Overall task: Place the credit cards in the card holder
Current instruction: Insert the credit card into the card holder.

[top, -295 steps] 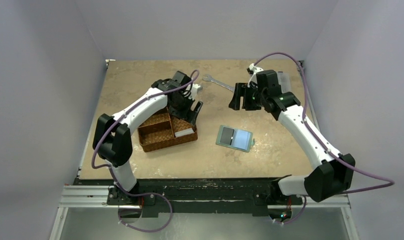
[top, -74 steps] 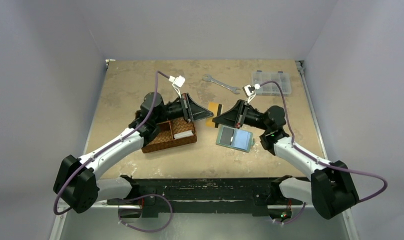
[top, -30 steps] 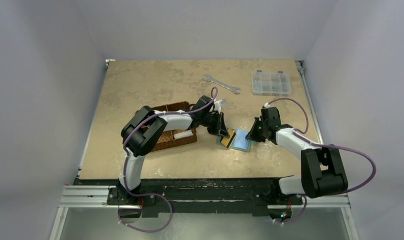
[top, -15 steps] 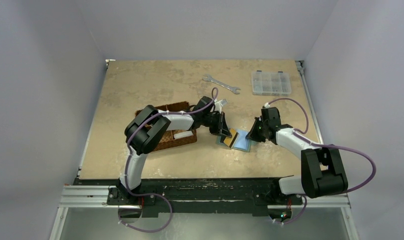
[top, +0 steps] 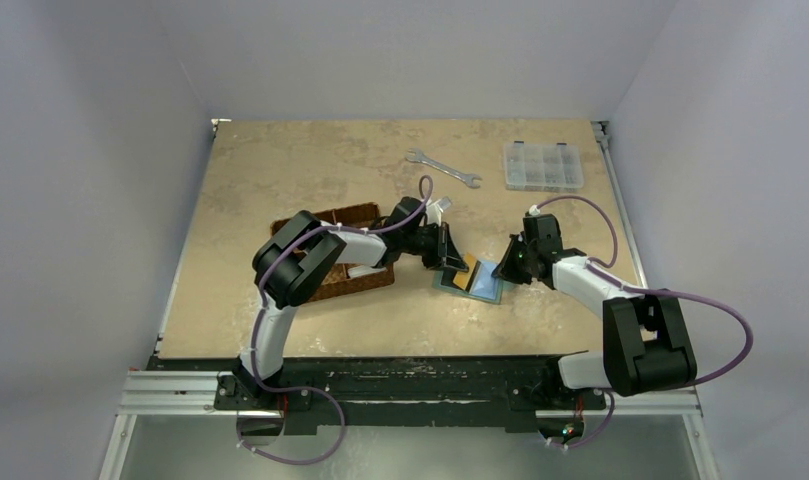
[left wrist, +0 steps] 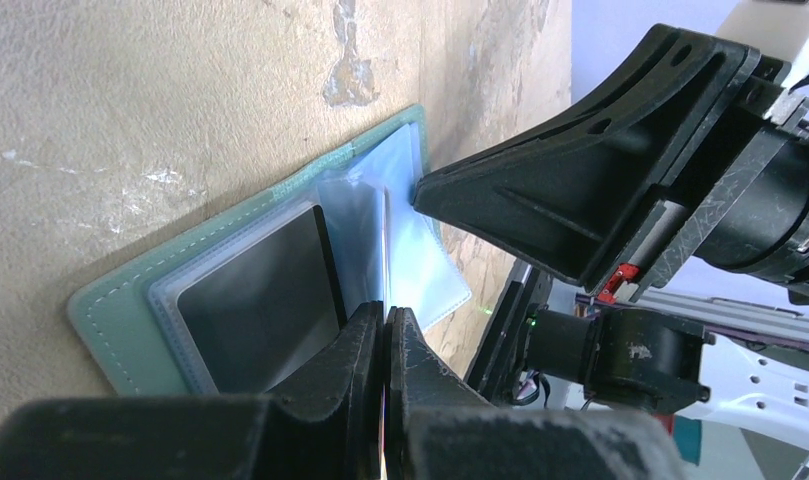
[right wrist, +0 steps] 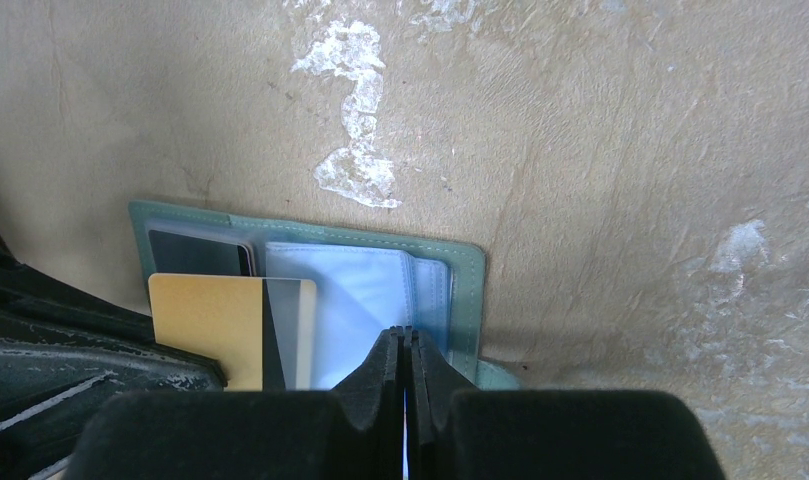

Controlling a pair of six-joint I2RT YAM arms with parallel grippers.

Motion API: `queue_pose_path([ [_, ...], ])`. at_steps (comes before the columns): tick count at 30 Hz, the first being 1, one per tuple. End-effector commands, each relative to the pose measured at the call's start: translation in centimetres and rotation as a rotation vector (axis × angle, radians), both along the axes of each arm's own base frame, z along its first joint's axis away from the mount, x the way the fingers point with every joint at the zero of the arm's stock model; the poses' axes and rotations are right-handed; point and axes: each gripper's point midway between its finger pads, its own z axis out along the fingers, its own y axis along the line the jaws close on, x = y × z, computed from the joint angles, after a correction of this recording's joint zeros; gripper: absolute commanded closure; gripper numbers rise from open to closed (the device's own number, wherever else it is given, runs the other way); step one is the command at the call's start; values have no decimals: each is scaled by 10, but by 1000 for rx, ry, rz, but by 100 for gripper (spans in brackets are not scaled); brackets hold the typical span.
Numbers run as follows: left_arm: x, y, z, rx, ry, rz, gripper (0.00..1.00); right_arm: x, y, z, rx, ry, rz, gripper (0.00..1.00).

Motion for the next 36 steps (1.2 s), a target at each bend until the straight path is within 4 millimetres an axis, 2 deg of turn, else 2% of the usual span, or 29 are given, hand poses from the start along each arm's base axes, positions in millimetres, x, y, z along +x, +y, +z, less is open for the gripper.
queue_pose_path([
  [1,7,-8,12,-61,-44,22,100,-2,-3,-4,-17,-6,10,97],
  [12,10,-4,-9,-22,32,95,100,-3,-4,-4,-22,-9,10,97],
  [21,15,-2,-11,-3,28,140,100,-3,-4,-4,-18,-15,10,97],
  [30,-1,-12,-12,-22,46,129,100,-5,-5,-2,-11,-13,-23,97],
  [36,-4,-11,-21,106,-55,116,80,-8,-16,6,-43,-28,-88,93],
])
